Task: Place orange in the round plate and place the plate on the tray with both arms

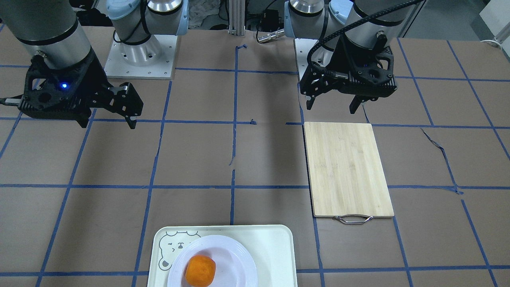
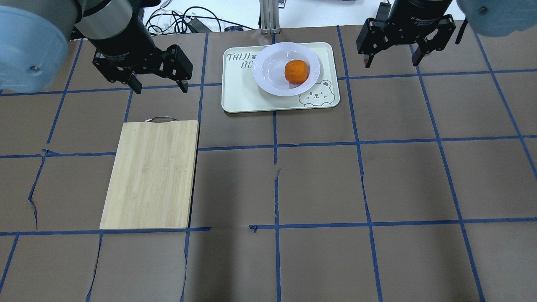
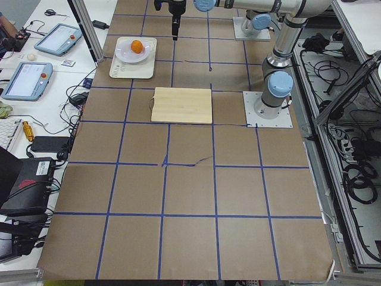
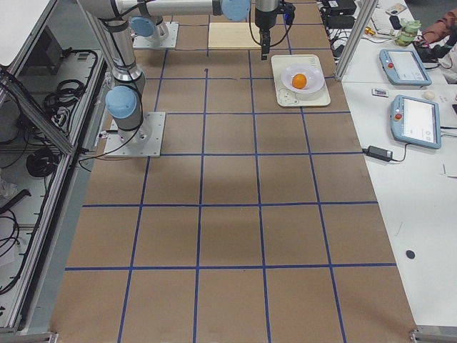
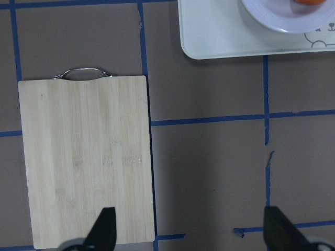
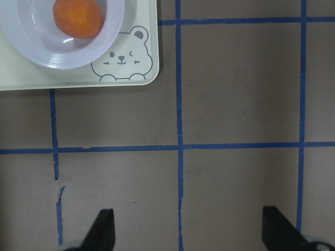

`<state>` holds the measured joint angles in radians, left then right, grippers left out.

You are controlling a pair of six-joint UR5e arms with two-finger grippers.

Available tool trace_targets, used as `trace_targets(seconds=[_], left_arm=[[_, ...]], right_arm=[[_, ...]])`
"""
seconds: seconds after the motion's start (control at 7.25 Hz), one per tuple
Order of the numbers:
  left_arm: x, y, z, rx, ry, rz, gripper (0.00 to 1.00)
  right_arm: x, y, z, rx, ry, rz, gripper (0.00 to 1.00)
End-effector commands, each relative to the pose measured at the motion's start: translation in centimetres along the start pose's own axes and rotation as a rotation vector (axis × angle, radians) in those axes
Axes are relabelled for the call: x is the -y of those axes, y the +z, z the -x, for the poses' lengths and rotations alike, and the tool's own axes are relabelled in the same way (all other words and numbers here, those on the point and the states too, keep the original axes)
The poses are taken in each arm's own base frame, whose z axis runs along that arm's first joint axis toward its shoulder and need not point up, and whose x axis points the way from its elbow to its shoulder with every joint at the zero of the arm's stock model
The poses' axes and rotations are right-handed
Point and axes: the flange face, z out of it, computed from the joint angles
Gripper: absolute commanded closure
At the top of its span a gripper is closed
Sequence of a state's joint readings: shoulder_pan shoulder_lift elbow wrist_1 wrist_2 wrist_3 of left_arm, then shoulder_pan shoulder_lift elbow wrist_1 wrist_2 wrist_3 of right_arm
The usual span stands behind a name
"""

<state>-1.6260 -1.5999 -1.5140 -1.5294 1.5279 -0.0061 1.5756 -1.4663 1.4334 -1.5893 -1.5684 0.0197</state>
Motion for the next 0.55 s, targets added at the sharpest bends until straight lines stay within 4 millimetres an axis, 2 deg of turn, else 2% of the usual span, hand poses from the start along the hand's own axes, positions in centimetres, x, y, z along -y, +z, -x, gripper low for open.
trace_targets(seconds=[0.0,0.41], left_arm=[[0.00,0.00,0.00,0.000,0.000,0.000,0.00],[0.02,-0.01,0.00,0.000,0.000,-0.001,0.00]], right_arm=[[-1.99,-0.06,-0.53,-0.002,0.008,0.017,0.00],[-2.25,-0.38,-0.06,0.007,0.002,0.007,0.00]])
